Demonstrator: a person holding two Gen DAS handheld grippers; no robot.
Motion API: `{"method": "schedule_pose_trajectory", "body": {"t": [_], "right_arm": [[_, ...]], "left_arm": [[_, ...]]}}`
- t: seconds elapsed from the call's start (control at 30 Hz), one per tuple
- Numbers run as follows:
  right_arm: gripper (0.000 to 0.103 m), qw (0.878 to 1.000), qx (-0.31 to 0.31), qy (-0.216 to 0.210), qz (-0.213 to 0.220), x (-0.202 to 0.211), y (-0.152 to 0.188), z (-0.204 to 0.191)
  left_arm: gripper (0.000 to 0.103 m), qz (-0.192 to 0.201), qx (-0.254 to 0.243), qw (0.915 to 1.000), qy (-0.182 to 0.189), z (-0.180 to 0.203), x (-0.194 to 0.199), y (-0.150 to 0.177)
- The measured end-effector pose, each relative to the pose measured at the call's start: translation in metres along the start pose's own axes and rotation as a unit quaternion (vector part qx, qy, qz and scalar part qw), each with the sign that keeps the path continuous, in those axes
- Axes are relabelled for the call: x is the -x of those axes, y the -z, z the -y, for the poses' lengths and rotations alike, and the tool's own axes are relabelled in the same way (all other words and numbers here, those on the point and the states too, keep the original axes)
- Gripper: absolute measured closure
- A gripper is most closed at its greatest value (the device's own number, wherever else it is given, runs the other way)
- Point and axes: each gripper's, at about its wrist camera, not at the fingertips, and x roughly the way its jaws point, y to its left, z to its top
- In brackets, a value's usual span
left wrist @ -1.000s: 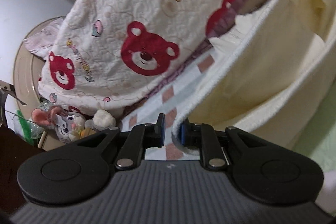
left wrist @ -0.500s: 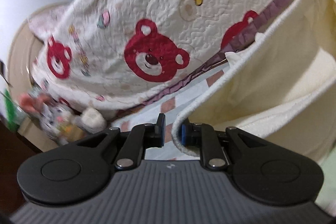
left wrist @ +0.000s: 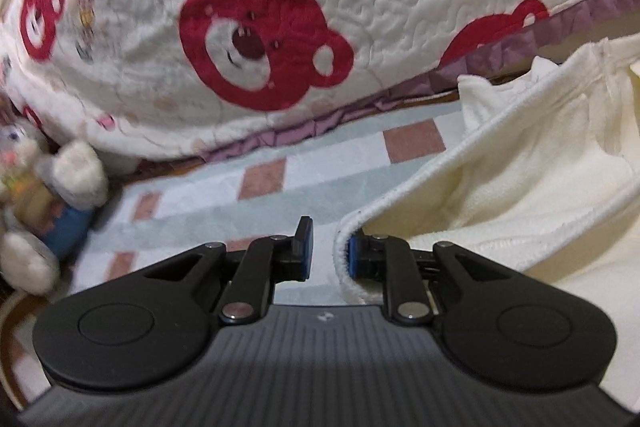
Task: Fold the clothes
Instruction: 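Grasp the cream fleece edge with the left gripper while the right gripper holds it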
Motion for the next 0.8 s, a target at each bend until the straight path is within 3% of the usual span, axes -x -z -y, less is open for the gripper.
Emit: {"method": "schedule_pose_trajectory", "body": {"t": [0.2,0.33,0.4,0.53,0.8], "right_arm": [[0.1,0.997,0.067,-0.001,-0.034,-0.019,-0.014,-0.013],[0.098,0.992,0.11,0.012,-0.061,-0.04,-0.017,-0.022],[0.097,0.989,0.123,0.02,-0.078,-0.055,-0.013,-0.023],[0.097,0.991,0.106,0.034,-0.08,-0.072,-0.005,-0.025],[0.099,0.993,0.093,0.056,-0.047,-0.055,-0.014,-0.025]], "left_arm": [[0.085,-0.025,0.032,0.9988,0.029,-0.005,-0.038,0.016],[0.081,-0.037,0.08,0.9952,0.042,-0.013,-0.051,0.023],[0.08,-0.036,0.078,0.9952,0.047,-0.014,-0.055,0.024],[0.08,-0.016,0.083,0.9946,0.06,-0.021,-0.052,0.026],[0.088,0.034,0.128,0.9871,0.09,-0.036,-0.047,0.011]]}}
